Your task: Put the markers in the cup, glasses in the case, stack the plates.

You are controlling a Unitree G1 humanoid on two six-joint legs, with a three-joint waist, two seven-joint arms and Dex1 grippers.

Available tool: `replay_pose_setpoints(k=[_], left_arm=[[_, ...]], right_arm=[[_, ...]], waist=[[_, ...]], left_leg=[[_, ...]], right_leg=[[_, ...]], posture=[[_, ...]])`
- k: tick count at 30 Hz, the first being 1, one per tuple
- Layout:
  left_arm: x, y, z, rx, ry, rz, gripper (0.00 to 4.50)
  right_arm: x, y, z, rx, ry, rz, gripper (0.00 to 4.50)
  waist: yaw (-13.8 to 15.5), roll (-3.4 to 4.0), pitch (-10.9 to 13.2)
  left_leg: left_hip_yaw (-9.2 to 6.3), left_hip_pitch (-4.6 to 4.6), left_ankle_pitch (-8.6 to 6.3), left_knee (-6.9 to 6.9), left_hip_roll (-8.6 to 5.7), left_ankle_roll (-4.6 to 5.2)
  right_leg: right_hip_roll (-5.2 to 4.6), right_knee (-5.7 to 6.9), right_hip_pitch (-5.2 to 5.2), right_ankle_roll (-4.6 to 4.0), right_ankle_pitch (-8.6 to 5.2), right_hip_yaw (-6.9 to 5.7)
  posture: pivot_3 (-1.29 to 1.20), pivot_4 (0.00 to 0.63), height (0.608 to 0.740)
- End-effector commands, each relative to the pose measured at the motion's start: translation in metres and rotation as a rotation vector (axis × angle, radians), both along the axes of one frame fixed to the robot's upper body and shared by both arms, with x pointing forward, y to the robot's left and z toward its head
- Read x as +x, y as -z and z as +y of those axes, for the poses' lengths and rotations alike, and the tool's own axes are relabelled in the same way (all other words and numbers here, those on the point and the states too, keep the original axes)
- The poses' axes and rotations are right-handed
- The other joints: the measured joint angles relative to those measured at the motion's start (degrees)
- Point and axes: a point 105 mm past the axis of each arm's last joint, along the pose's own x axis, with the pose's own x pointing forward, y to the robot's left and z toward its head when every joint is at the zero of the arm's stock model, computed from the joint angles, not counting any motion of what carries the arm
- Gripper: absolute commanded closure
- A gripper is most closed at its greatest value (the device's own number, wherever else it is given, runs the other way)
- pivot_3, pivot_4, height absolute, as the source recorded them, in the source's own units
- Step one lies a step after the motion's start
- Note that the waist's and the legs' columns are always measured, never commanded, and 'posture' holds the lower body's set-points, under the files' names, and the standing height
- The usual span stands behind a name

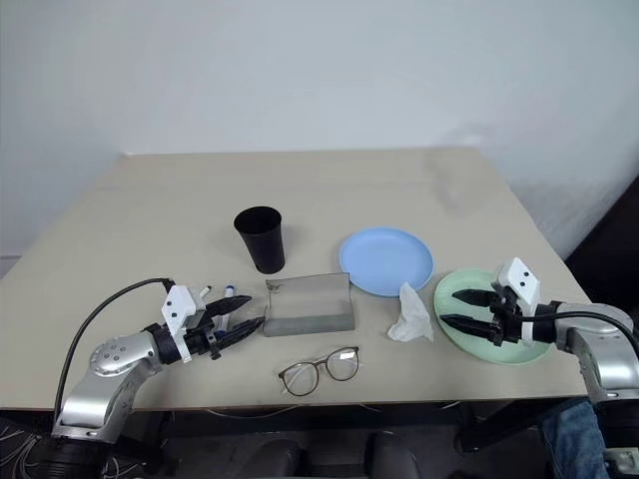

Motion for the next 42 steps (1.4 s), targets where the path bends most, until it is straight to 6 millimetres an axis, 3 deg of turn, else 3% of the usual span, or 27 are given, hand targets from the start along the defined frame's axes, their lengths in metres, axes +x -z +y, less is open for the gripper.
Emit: replay_pose_setpoints(k=[1,13,24,42], left_arm=[[0.003,-0.011,-0.003,-0.014,0.016,-0.045,1.81],[0.012,-0.019,-0.001,-0.021,0.033,-0.070,1.81],[0.004,-0.009,0.004,-0.007,0.053,-0.008,1.81],[-0.004,-0.031,-0.039,-0.100,0.288,0.009,1.81]], right_arm=[[0.002,-0.018,-0.006,-0.007,0.011,-0.075,1.42],[-0.004,-0.015,0.001,-0.007,0.033,-0.081,1.42],[-0.015,-0.019,0.025,0.007,0.009,-0.075,1.42],[-0.013,-0.005,0.017,-0.111,0.061,-0.017,1.42]], waist=[[0.00,0.00,0.00],[-0.01,-0.01,0.00],[0.04,-0.02,0.00],[0.05,-0.04,0.01]], left_leg=[[0.00,0.00,0.00,0.00,0.00,0.00],[0.06,0.00,0.01,0.06,0.03,0.01],[0.03,-0.03,-0.01,0.11,0.06,0.02],[0.12,-0.07,-0.03,0.28,0.18,0.00]], right_leg=[[0.00,0.00,0.00,0.00,0.00,0.00],[0.01,0.01,0.03,0.00,0.00,0.02],[0.03,0.00,-0.02,0.00,0.00,0.02],[0.05,-0.02,-0.02,0.00,0.00,-0.09]], posture=[[0.00,0.000,0.740],[0.00,0.000,0.740],[0.00,0.000,0.740],[0.00,0.000,0.740]])
